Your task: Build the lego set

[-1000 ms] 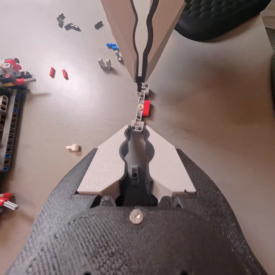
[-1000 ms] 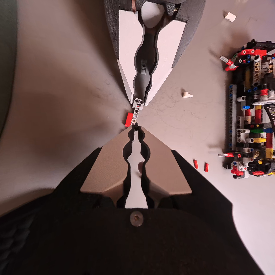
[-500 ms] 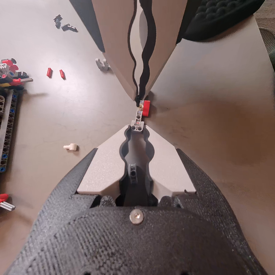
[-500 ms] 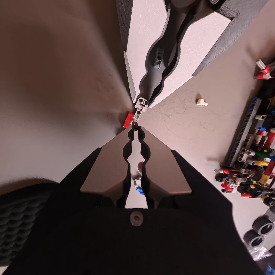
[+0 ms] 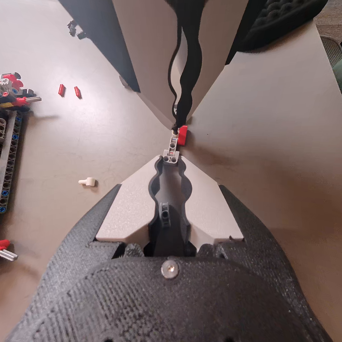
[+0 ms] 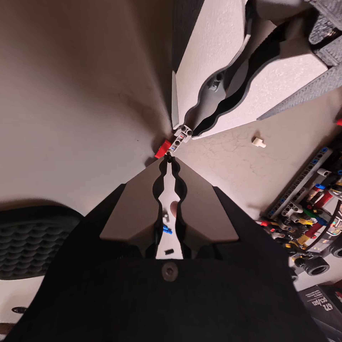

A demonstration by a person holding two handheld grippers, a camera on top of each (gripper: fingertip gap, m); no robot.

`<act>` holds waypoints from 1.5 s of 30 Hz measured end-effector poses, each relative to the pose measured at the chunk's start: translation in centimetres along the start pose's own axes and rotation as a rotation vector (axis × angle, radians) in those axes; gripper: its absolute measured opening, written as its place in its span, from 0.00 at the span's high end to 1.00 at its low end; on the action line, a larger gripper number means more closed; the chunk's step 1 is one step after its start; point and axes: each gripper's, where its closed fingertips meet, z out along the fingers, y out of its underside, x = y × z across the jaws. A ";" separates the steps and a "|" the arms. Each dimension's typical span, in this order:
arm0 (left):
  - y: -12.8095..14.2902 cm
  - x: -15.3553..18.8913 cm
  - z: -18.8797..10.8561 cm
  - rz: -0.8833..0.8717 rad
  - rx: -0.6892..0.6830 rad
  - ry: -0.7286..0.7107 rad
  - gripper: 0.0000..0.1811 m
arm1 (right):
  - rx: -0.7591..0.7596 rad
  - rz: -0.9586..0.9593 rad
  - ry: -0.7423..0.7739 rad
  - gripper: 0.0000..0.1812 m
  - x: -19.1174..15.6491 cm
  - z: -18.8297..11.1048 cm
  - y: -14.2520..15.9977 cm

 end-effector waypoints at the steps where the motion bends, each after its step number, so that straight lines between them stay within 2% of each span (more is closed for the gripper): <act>1: 0.0 0.0 0.0 0.000 0.000 0.000 0.92 | -0.012 -0.013 -0.004 0.99 0.0 0.0 0.0; 10: 0.0 0.1 0.0 -0.013 0.005 -0.001 0.92 | -0.047 -0.074 0.023 0.99 0.0 0.0 -0.2; 34: 0.1 0.1 0.0 -0.031 0.008 -0.010 0.92 | -0.065 -0.104 -0.031 0.99 0.0 0.2 -0.2; 40: 0.1 0.1 0.0 -0.032 0.008 -0.009 0.92 | -0.108 -0.134 -0.035 0.99 -0.1 0.5 0.6; 45: 0.2 0.4 -0.2 -0.040 0.010 0.009 0.92 | -0.062 -0.136 -0.065 0.99 -0.6 0.9 0.3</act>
